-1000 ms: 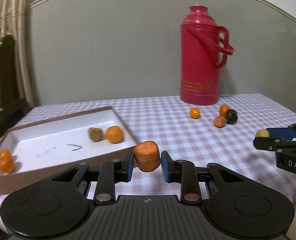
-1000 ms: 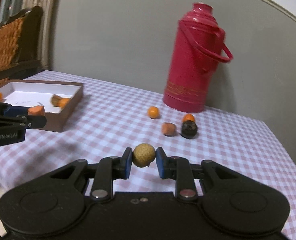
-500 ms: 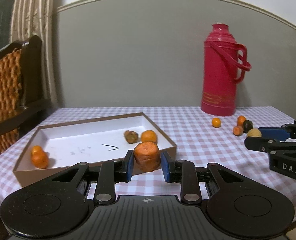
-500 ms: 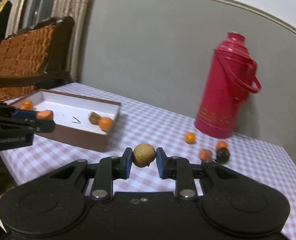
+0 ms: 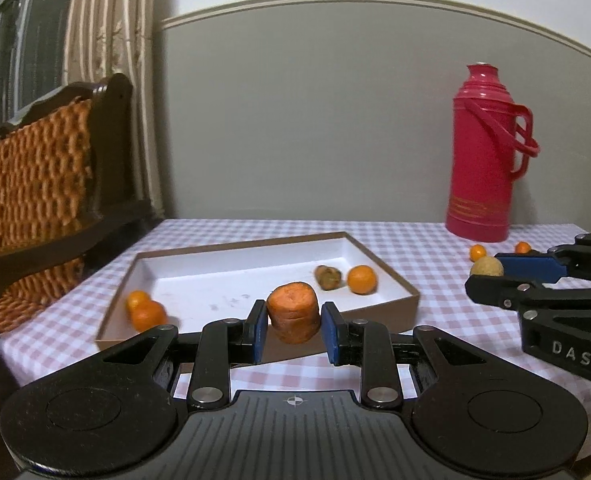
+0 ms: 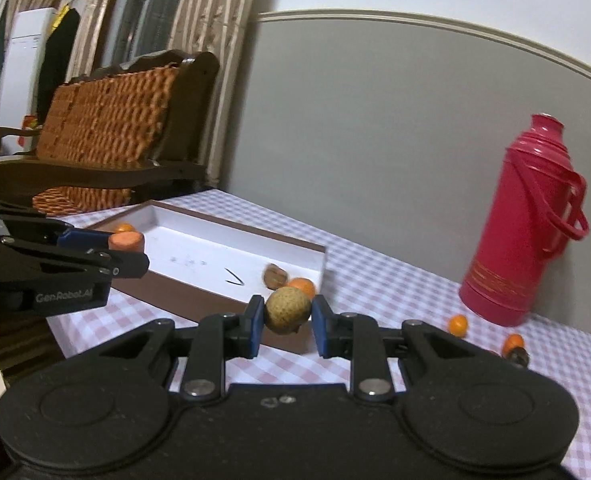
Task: Organize fruits
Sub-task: 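Carry the orange cylinder and tan fruit in both tools over the tray, then open both tools to drop the cylinder piece and tan fruit into the tray, then move both open tools back toward the remaining fruits beside the thermos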
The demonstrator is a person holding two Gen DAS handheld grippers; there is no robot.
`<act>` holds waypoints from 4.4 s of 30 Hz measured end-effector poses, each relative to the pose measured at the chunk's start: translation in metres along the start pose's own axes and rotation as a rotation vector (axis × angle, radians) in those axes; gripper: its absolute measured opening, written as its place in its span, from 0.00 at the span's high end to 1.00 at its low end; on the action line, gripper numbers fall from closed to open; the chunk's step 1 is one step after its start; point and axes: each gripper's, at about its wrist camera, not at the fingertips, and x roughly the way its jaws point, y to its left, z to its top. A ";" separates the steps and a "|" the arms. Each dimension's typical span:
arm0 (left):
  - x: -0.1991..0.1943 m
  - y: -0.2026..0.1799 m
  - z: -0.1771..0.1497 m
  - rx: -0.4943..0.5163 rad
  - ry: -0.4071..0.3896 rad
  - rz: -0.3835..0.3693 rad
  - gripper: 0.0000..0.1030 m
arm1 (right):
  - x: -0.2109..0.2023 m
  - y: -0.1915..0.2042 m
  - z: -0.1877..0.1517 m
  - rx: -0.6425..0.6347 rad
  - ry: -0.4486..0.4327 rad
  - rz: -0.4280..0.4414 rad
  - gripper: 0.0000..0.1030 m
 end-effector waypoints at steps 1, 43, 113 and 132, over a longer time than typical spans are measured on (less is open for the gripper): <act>-0.001 0.004 0.000 -0.002 -0.003 0.007 0.72 | 0.001 0.004 0.001 -0.003 -0.002 0.007 0.84; 0.044 0.102 0.030 -0.090 -0.065 0.200 0.72 | 0.069 0.040 0.058 -0.005 -0.123 0.084 0.84; 0.114 0.112 0.030 -0.087 -0.025 0.261 0.00 | 0.166 -0.024 0.044 0.127 0.059 -0.017 0.06; 0.044 0.061 0.006 -0.036 -0.068 0.232 0.00 | 0.083 -0.024 0.025 0.120 0.025 -0.038 0.06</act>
